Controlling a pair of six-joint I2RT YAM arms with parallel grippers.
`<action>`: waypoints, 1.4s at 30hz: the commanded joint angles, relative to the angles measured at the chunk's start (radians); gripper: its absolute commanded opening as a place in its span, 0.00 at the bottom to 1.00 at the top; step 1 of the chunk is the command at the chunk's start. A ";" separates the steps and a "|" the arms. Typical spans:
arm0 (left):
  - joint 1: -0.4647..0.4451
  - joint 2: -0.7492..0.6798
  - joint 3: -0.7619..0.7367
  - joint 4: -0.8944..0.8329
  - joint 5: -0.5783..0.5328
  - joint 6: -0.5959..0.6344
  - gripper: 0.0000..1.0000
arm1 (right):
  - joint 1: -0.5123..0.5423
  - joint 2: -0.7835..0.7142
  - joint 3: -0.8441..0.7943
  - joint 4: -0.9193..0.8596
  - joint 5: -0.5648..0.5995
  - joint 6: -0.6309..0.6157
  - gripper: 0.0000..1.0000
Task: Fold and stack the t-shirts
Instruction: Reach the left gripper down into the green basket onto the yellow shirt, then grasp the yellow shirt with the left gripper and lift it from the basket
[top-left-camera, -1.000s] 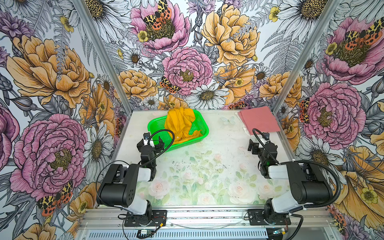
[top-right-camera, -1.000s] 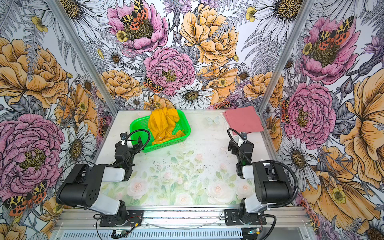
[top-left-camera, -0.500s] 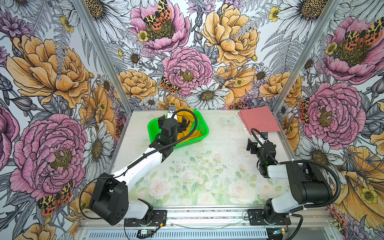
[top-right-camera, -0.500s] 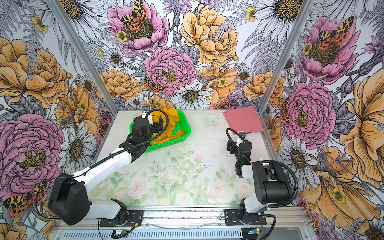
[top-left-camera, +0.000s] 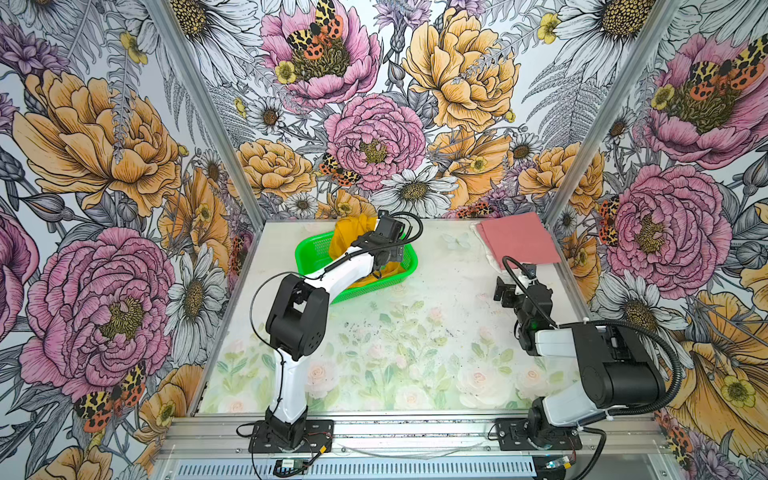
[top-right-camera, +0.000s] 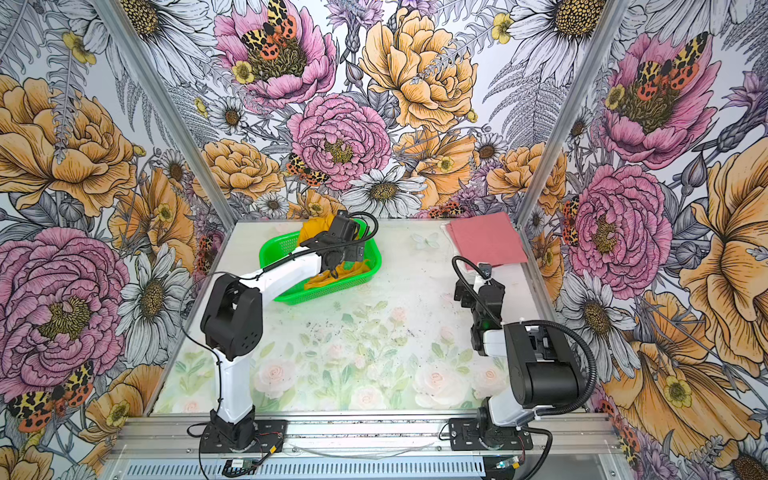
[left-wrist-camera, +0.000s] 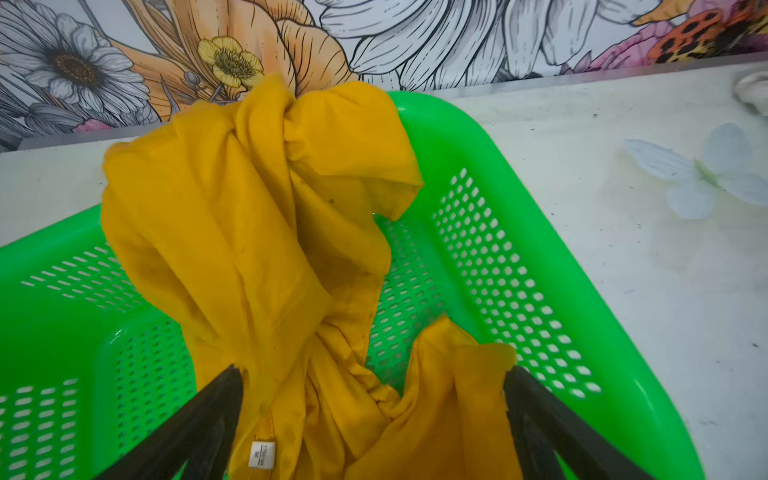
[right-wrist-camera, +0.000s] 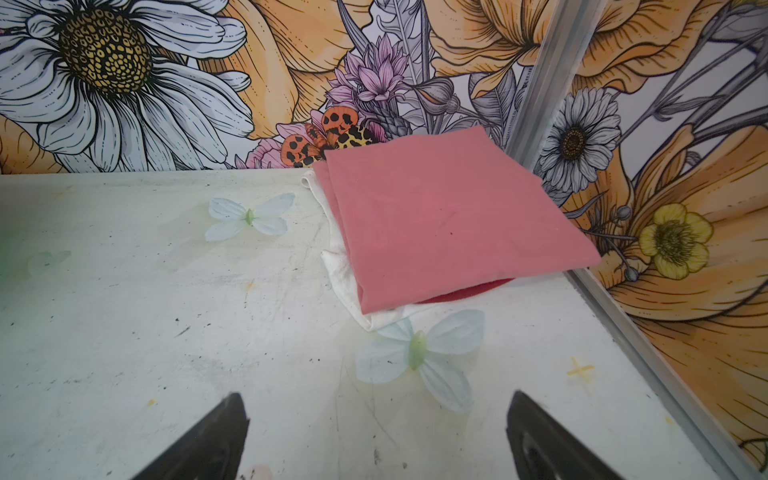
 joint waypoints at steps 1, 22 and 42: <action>0.059 0.069 0.093 -0.095 0.061 -0.069 0.99 | 0.005 0.005 0.025 0.008 0.013 -0.004 0.98; 0.157 0.131 0.275 -0.094 0.165 -0.025 0.00 | 0.041 -0.088 0.071 -0.144 0.026 -0.048 0.94; -0.166 -0.567 0.210 -0.114 0.689 0.074 0.00 | 0.323 -0.626 0.098 -0.324 -0.387 0.106 0.99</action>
